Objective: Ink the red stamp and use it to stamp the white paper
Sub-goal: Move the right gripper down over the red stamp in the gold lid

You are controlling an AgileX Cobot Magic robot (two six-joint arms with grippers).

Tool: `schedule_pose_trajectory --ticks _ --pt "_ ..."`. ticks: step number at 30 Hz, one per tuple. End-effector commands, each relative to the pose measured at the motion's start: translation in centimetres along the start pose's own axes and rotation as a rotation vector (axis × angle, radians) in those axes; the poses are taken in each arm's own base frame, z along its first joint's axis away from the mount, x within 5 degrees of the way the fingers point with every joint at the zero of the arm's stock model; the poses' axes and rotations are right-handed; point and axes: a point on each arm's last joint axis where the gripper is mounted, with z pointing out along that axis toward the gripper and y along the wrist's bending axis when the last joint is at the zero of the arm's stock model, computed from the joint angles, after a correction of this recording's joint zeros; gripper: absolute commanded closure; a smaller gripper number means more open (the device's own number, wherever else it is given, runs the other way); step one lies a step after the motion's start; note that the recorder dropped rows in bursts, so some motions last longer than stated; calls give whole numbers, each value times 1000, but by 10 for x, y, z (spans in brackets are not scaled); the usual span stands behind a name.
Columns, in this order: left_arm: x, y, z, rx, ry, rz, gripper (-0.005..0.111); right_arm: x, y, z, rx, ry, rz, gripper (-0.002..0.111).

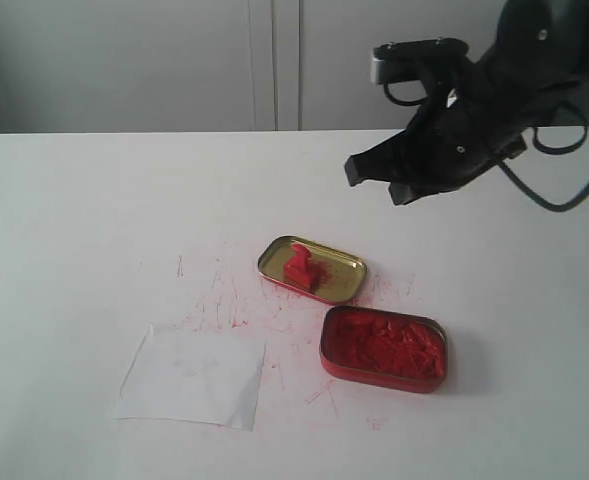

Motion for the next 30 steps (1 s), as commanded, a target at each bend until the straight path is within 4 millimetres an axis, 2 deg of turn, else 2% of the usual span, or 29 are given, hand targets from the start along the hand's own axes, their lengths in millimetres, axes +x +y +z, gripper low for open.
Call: schedule_pose_trajectory --ticks 1,14,24,26,30 --pt "0 0 0 2 -4 1 107 -16 8 16 1 41 -75 108" --pt "0 0 0 2 -4 1 107 -44 31 57 -43 151 -249 108" --pt "0 0 0 2 -4 1 107 -50 60 82 -94 166 -459 108" --pt "0 0 0 2 -4 1 107 -49 67 88 -104 174 -494 103" --pt "0 0 0 2 -4 1 107 -48 72 95 -108 183 -507 86"
